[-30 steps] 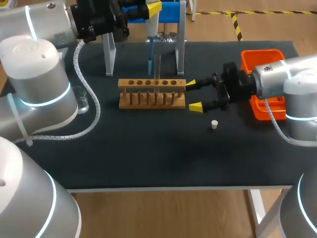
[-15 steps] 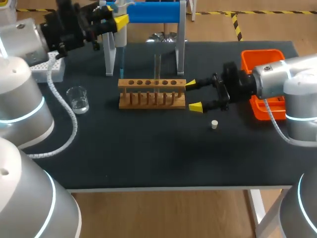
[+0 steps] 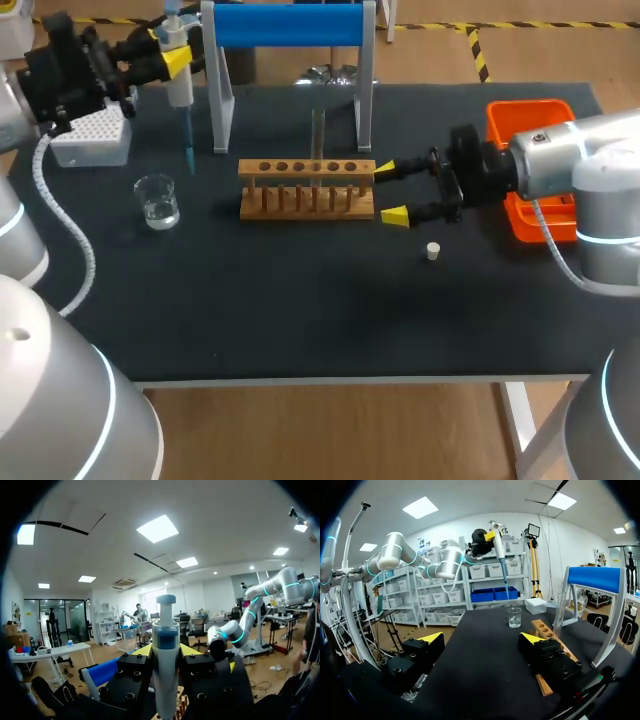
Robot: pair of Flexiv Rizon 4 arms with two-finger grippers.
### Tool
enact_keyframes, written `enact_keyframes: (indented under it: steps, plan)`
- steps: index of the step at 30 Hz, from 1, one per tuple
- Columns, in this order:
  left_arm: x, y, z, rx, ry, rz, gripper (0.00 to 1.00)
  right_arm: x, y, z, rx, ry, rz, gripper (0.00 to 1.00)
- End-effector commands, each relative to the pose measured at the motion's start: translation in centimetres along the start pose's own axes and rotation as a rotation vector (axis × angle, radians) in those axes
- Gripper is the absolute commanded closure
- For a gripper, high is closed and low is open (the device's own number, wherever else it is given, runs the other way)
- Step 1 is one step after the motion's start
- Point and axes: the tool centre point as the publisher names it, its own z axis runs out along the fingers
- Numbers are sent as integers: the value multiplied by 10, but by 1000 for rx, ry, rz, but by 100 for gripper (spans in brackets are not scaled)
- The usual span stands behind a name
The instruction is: Invert the test tube, pick up the pipette, mount the tip to pipette, aspirate from beaker and dispense into the tube, eject the tip, return the pipette, and cap with the stopper.
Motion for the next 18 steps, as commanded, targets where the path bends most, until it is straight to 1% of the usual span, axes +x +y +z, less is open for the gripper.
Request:
enact_keyframes:
  steps: [1,13,16,17,18]
  plan:
    - [-8,7,-13,8,6,3,100,1,1,-1,2,0,0,0]
    - [-31,17,-37,7,-29,16,100,1,1,-1,2,0,0,0]
    - [-36,21,-44,15,-42,17,100,1,1,-1,2,0,0,0]
    - [-38,22,-46,38,-50,14,100,1,1,-1,2,0,0,0]
    - [-39,22,-48,38,-55,12,100,1,1,-1,2,0,0,0]
